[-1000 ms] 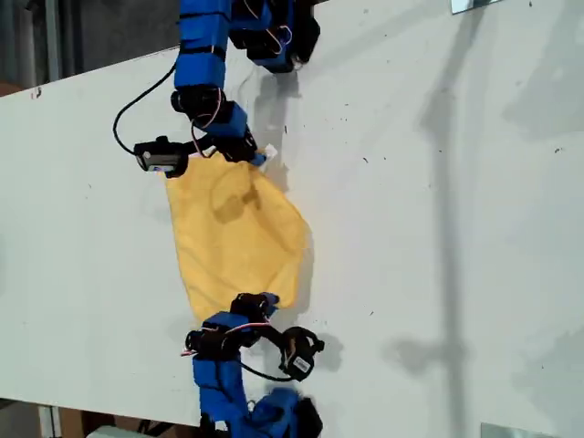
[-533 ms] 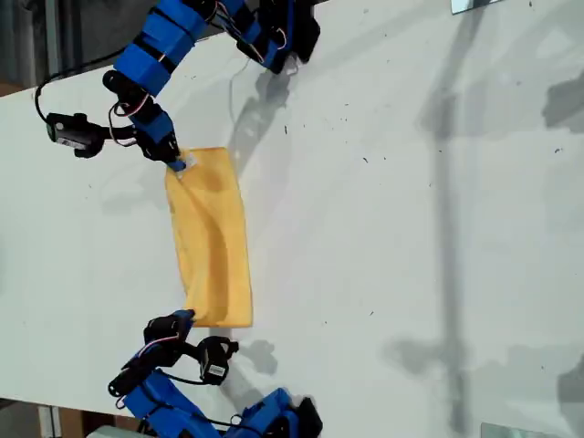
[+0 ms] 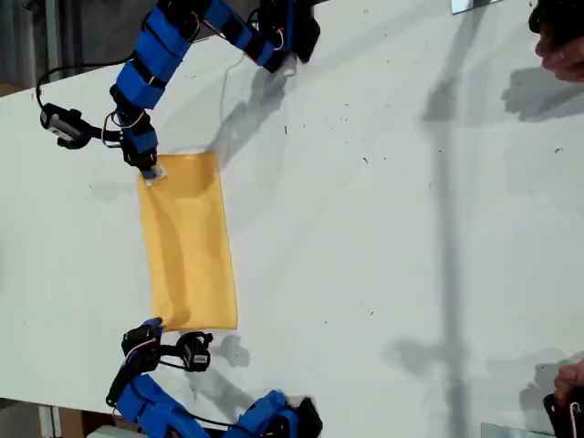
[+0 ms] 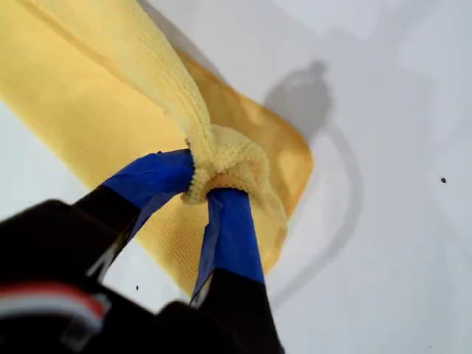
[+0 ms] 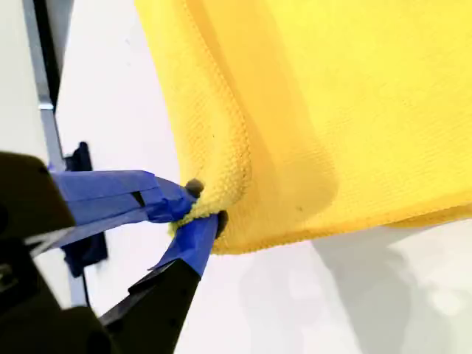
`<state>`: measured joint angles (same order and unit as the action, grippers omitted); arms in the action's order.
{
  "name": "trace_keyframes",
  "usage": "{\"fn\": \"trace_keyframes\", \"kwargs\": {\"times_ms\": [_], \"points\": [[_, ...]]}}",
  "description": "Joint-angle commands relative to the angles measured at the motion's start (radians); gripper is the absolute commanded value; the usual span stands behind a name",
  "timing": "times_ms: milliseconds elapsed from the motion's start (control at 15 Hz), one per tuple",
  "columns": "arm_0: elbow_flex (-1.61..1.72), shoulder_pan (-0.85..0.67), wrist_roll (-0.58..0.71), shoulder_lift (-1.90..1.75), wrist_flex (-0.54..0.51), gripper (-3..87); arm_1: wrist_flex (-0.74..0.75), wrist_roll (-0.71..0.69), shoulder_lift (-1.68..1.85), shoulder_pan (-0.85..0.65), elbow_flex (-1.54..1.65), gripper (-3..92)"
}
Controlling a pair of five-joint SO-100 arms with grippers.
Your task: Grasp corners of a square towel and fold twice.
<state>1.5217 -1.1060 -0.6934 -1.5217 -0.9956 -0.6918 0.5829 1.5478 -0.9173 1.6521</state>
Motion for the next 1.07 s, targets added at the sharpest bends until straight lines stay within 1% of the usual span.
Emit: {"fn": "trace_keyframes", "kwargs": {"times_ms": [0, 67, 200, 400, 600, 733, 933, 1000], "points": [[-0.135, -0.092, -0.071, 0.147, -0.057, -0.1, -0.051, 0.034, -0.101, -0.058, -0.124, -0.1], [-0.212, -0.101, -0.063, 0.245, -0.092, -0.1, -0.109, 0.032, -0.210, -0.058, -0.225, -0.1], [-0.293, -0.095, -0.064, 0.339, -0.127, -0.1, -0.178, 0.026, -0.337, -0.044, -0.351, -0.1], [-0.267, -0.075, -0.067, 0.304, -0.132, -0.1, -0.207, 0.021, -0.350, -0.035, -0.374, -0.1], [-0.097, -0.035, -0.066, 0.100, -0.092, -0.1, -0.209, 0.002, -0.210, 0.002, -0.281, -0.1], [0.041, 0.011, -0.058, -0.034, -0.092, -0.1, -0.265, -0.011, -0.147, 0.029, -0.229, -0.1], [0.250, 0.103, -0.115, -0.212, -0.067, -0.1, -0.284, 0.014, -0.124, 0.064, -0.126, -0.1], [0.308, 0.135, -0.133, -0.247, -0.044, -0.1, -0.284, 0.029, -0.138, 0.075, -0.098, -0.1]]}}
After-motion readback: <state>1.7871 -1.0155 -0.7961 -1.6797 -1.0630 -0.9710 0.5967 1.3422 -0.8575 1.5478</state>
